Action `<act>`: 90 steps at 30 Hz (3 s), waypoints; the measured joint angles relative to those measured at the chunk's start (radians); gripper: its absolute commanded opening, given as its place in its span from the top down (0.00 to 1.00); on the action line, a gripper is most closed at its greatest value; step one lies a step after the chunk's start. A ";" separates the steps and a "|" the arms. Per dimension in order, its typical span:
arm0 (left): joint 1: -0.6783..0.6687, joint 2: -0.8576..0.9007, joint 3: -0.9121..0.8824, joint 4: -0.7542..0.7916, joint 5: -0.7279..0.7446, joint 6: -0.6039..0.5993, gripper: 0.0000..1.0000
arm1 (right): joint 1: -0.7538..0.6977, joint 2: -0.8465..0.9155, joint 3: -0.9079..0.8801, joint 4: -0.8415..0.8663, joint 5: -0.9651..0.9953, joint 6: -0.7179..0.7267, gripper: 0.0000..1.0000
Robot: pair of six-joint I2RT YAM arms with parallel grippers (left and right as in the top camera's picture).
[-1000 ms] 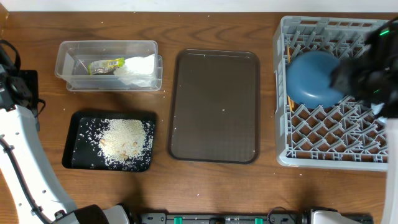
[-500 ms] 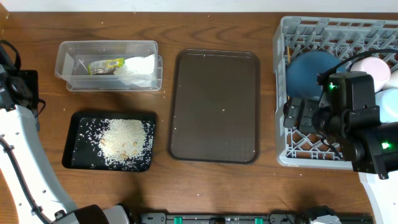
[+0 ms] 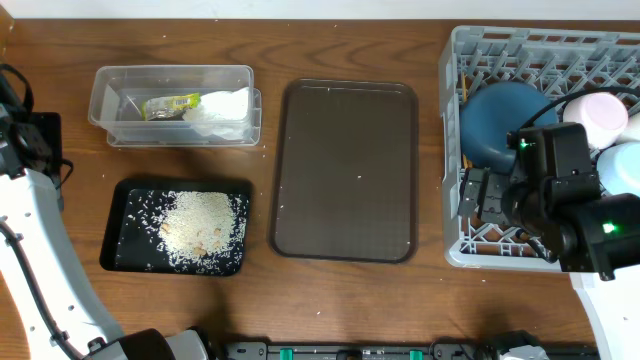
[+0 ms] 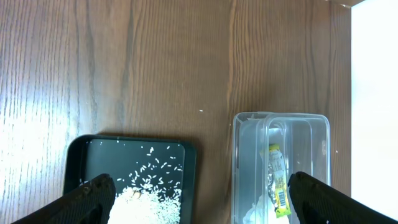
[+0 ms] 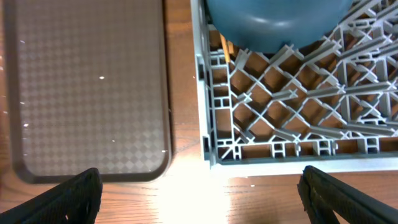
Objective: Sort waste into correct bins and load items into the dishwasher rack
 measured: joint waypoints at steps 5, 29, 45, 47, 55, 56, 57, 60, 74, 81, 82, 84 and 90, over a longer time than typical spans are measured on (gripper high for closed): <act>0.000 0.000 0.000 0.000 0.000 0.000 0.08 | 0.000 -0.035 -0.121 0.119 0.018 0.000 0.01; 0.000 0.000 0.000 0.000 0.000 0.000 0.08 | -0.171 -1.008 -1.131 0.942 0.010 -0.076 0.01; 0.000 0.000 0.000 0.000 0.000 0.000 0.08 | -0.214 -1.111 -1.289 1.192 -0.059 -0.189 0.01; 0.000 0.000 0.000 0.000 0.000 0.000 0.08 | -0.214 -1.111 -1.289 1.191 -0.060 -0.199 0.01; 0.000 0.000 0.000 0.000 0.000 0.000 0.08 | -0.214 -1.111 -1.289 1.191 -0.061 -0.219 0.01; 0.000 0.000 0.000 0.000 0.000 0.000 0.08 | -0.214 -1.111 -1.289 1.191 -0.061 -0.220 0.01; 0.000 0.000 0.000 0.000 0.000 0.000 0.08 | -0.214 -1.111 -1.289 1.191 -0.061 -0.220 0.01; 0.000 0.000 0.000 0.000 0.000 0.000 0.08 | -0.214 -1.111 -1.289 1.191 -0.061 -0.220 0.01; 0.000 0.000 0.000 0.000 0.000 0.000 0.08 | -0.214 -1.111 -1.289 1.191 -0.061 -0.220 0.01; 0.000 0.000 0.000 0.000 0.000 0.000 0.08 | -0.214 -1.111 -1.289 1.192 -0.061 -0.220 0.01; 0.000 0.000 0.000 0.000 0.000 0.000 0.08 | -0.214 -1.111 -1.289 1.191 -0.061 -0.220 0.01; 0.000 0.000 0.000 -0.011 0.000 0.009 0.08 | -0.214 -1.111 -1.289 1.191 -0.061 -0.220 0.01; -0.003 0.005 -0.016 -0.212 -0.002 0.074 0.08 | -0.215 -1.111 -1.289 1.191 -0.061 -0.220 0.01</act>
